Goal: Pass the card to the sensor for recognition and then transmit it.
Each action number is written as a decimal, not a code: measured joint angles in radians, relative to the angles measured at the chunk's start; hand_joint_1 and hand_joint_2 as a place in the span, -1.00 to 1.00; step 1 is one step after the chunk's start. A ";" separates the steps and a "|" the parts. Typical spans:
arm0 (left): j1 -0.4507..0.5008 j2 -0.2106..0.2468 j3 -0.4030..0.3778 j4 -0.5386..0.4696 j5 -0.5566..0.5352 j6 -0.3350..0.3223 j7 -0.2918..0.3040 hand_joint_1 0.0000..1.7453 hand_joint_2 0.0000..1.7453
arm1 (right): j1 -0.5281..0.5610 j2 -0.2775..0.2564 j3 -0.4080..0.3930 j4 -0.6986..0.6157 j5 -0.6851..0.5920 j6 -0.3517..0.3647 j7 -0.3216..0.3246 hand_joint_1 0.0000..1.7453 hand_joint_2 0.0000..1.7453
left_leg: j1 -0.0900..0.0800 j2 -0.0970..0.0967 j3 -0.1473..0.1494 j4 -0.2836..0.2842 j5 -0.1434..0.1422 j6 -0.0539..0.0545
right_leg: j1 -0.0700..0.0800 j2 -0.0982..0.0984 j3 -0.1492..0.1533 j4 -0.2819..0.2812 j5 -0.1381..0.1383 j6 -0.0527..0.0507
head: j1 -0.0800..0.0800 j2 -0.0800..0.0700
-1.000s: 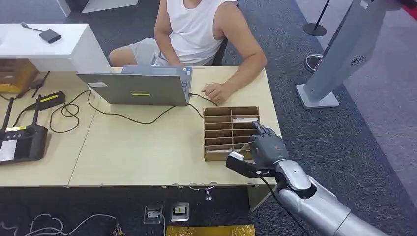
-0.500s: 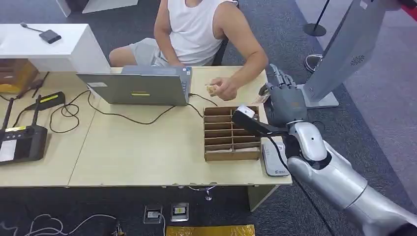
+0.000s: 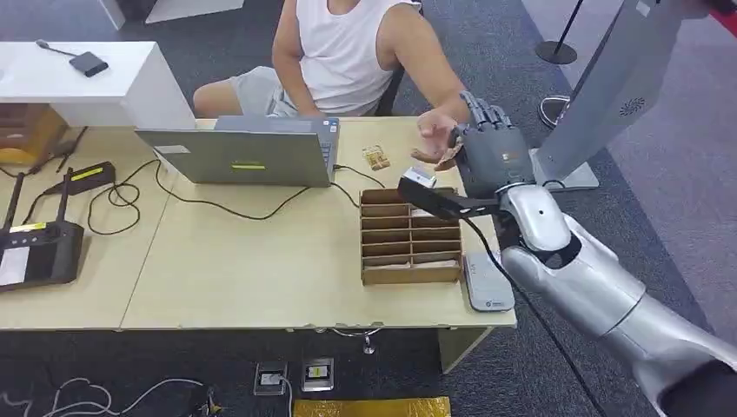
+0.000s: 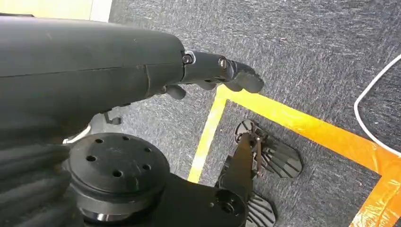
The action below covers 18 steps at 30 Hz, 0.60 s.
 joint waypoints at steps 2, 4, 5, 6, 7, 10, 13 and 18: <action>0.000 0.000 0.000 0.000 0.000 0.000 0.000 -1.00 1.00 | -0.005 0.018 0.015 0.046 0.009 0.000 -0.002 1.00 1.00 | 0.000 0.000 0.000 0.000 0.000 0.000 | 0.000 0.000 0.000 0.000 0.000 0.000 | 0.000 0.000; 0.000 0.000 0.000 0.000 0.000 0.001 0.000 -1.00 1.00 | -0.009 0.037 0.028 0.094 0.006 -0.003 -0.005 1.00 1.00 | 0.000 0.000 0.000 0.000 0.000 0.000 | 0.000 0.000 0.000 0.000 0.000 0.000 | 0.000 0.000; 0.000 0.000 0.000 0.000 0.000 0.002 0.001 -1.00 1.00 | -0.012 0.048 0.034 0.123 0.001 -0.006 -0.006 1.00 1.00 | 0.000 0.000 0.000 0.000 0.000 0.000 | 0.000 0.000 0.000 0.000 0.000 0.000 | 0.000 0.000; 0.000 0.000 0.000 0.000 0.000 0.004 0.001 -1.00 1.00 | -0.014 0.058 0.038 0.154 -0.005 -0.008 -0.006 1.00 1.00 | 0.000 0.000 0.000 0.000 0.000 0.000 | 0.000 0.000 0.000 0.000 0.000 0.000 | 0.000 0.000; 0.000 0.000 0.000 0.000 0.000 0.006 0.001 -1.00 1.00 | -0.014 0.067 0.042 0.179 -0.008 -0.012 -0.006 1.00 1.00 | 0.000 0.000 0.000 0.000 0.000 0.000 | 0.000 0.000 0.000 0.000 0.000 0.000 | 0.000 0.000; 0.001 0.000 0.000 0.000 0.000 0.008 0.005 -1.00 1.00 | -0.014 0.084 0.055 0.243 -0.020 -0.022 -0.006 1.00 1.00 | 0.000 0.000 0.000 0.000 0.000 0.000 | 0.000 0.000 0.000 0.000 0.000 0.000 | 0.000 0.000; 0.002 0.000 0.000 0.000 0.000 0.011 0.008 -1.00 1.00 | -0.014 0.096 0.061 0.282 -0.023 -0.031 -0.006 -0.92 1.00 | 0.000 0.000 0.000 0.000 0.000 0.000 | 0.000 0.000 0.000 0.000 0.000 0.000 | 0.000 0.000; 0.010 -0.005 0.000 0.000 0.000 0.039 0.008 -1.00 1.00 | -0.014 0.112 0.068 0.330 -0.018 -0.086 0.000 -1.00 1.00 | 0.000 0.000 0.000 0.000 0.000 0.000 | 0.000 0.000 0.000 0.000 0.000 0.000 | 0.000 0.000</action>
